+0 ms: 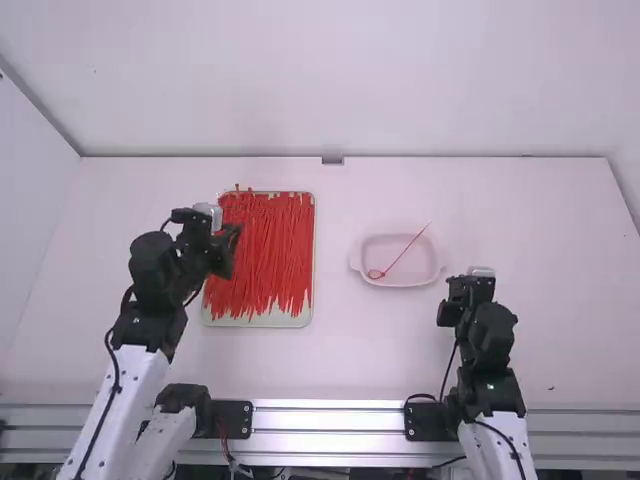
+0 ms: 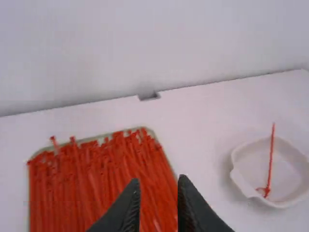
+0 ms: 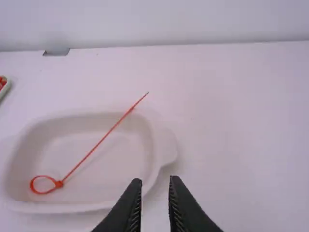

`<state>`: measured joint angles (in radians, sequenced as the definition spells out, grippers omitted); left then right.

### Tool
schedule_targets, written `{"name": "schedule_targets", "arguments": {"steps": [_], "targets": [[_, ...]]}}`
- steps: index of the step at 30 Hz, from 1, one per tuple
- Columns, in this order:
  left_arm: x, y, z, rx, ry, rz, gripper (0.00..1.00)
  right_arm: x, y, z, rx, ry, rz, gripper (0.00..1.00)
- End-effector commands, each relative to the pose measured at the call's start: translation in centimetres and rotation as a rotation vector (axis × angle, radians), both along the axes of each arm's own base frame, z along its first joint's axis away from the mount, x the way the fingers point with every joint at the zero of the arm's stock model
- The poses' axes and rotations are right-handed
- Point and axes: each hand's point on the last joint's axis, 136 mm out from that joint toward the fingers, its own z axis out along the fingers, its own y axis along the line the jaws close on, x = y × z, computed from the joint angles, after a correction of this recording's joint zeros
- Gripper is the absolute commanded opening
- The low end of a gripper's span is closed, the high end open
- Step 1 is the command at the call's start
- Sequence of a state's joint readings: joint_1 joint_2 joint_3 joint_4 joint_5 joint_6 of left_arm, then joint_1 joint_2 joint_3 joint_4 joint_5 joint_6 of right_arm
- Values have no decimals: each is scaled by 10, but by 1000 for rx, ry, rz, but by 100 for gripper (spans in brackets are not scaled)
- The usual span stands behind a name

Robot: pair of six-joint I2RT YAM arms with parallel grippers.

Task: Fasten the cable tie

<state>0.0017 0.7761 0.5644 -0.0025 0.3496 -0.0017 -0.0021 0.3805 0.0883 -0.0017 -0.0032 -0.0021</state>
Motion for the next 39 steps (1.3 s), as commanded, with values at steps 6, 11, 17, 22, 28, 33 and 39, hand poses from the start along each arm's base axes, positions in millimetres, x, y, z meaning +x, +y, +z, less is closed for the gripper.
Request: {"name": "schedule_targets", "arguments": {"steps": [6, 11, 17, 22, 28, 33, 39], "targets": [[-20, 36, -33, 70, -11, 207, 1, -7, 0, -14, 1, -37, -2, 1], [-32, 53, -56, 101, -11, 303, 0, -5, 0, 3, 1, -111, -2, 0], [-43, 58, -79, 110, -11, 330, 0, -5, 0, 19, 1, -180, -2, 0], [-51, 58, -99, 110, -11, 330, 0, -6, 0, 32, 1, -237, -2, 0], [-57, 58, -121, 110, -11, 330, 0, -8, 0, 45, 1, -294, -2, 0], [-59, 58, -124, 105, -39, 332, 0, -8, 0, 45, 1, -294, -2, 0], [-60, 58, -109, 94, -105, 335, 0, -8, 0, 45, 1, -294, -2, 0]]}}
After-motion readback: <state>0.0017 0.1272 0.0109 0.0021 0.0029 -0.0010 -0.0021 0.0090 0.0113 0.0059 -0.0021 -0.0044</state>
